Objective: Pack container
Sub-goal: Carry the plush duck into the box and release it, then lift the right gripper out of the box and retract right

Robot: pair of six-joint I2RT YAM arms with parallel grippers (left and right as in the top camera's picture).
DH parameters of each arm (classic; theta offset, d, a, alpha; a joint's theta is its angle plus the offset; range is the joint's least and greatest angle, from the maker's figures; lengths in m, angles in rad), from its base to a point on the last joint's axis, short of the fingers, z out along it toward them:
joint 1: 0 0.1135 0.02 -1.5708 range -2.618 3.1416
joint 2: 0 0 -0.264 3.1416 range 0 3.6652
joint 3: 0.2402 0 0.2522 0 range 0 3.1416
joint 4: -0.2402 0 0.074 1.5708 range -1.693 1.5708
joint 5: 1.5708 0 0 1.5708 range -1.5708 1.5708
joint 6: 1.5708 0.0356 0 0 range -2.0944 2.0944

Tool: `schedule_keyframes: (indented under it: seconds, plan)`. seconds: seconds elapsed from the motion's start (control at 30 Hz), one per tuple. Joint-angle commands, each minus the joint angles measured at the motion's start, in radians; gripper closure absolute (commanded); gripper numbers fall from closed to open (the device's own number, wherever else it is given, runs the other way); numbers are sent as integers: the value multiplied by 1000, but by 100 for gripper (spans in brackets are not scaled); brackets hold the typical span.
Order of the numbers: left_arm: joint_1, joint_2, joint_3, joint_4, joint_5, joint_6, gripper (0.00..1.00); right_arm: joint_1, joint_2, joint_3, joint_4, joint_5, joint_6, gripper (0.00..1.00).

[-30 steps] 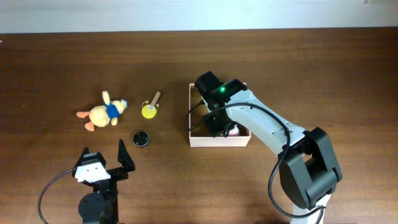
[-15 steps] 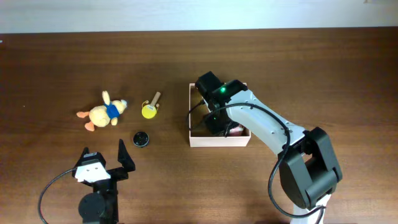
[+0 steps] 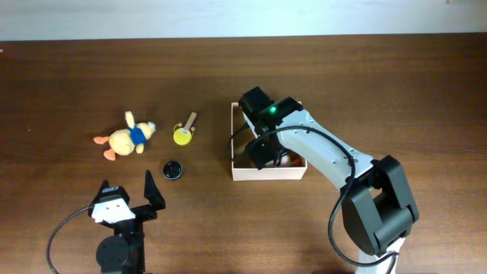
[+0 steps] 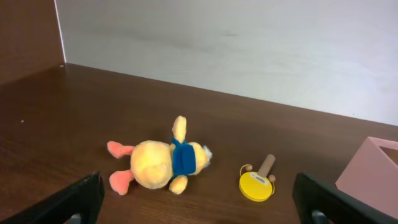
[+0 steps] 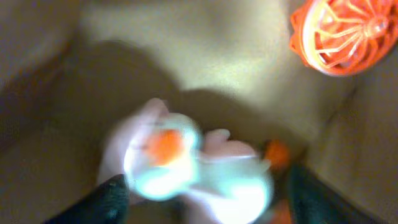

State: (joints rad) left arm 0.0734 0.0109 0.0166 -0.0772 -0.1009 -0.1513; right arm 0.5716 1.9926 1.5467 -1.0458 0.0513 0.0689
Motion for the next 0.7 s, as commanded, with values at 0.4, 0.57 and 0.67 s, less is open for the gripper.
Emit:
schedule_keyframes:
  seconds: [0.4, 0.57, 0.67]
  plan:
    - [2, -4, -7, 2, 4, -8, 1, -10, -7, 314, -49, 74, -34, 16]
    - [2, -4, -7, 2, 4, -8, 1, -103, -7, 486, -102, 242, -27, 16]
    - [2, -4, -7, 2, 4, -8, 1, -232, -7, 501, -104, 249, 31, 15]
